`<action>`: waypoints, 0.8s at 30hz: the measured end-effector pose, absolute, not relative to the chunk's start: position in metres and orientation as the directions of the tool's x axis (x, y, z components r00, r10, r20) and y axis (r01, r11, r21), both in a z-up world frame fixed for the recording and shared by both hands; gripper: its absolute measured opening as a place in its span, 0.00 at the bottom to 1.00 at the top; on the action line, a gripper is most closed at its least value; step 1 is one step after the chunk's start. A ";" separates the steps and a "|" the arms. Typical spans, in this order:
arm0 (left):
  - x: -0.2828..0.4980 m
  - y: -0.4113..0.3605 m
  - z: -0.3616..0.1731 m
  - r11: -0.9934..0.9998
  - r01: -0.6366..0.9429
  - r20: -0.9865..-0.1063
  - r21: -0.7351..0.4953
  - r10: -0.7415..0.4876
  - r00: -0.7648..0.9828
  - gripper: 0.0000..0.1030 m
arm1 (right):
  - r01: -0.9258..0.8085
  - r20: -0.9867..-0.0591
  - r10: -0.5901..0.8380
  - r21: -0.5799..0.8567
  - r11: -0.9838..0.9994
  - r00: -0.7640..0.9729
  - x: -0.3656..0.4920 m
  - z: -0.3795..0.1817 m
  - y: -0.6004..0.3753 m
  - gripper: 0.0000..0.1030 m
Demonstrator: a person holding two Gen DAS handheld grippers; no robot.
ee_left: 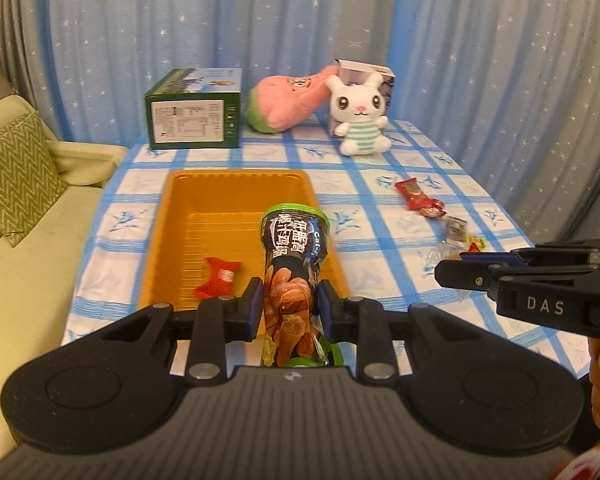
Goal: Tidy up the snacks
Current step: 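Carry the dark snack bag and clear-wrapped candy over the orange tray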
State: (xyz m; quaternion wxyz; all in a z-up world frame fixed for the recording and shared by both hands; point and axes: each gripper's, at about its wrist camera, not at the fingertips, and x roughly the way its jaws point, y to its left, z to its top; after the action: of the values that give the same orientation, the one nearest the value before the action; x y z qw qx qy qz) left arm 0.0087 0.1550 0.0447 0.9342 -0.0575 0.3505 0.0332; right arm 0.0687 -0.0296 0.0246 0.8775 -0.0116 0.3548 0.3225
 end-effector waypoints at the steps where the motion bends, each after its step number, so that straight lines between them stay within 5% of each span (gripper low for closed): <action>1: 0.008 0.158 0.045 0.991 -0.106 -0.658 -0.084 0.025 0.752 0.25 | -0.579 -0.630 0.561 0.209 0.788 0.537 0.069 0.024 -0.026 0.20; 24: 0.026 0.196 0.030 0.985 -0.140 -0.679 -0.099 0.036 0.733 0.25 | -0.605 -0.649 0.576 0.217 0.766 0.497 0.090 0.007 0.020 0.20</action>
State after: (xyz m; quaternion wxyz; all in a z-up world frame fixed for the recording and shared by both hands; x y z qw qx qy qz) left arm 0.0256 0.1957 0.0304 0.9281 -0.0720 0.3621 0.0473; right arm 0.0895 0.0198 0.0069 0.8649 -0.0197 0.3672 0.3415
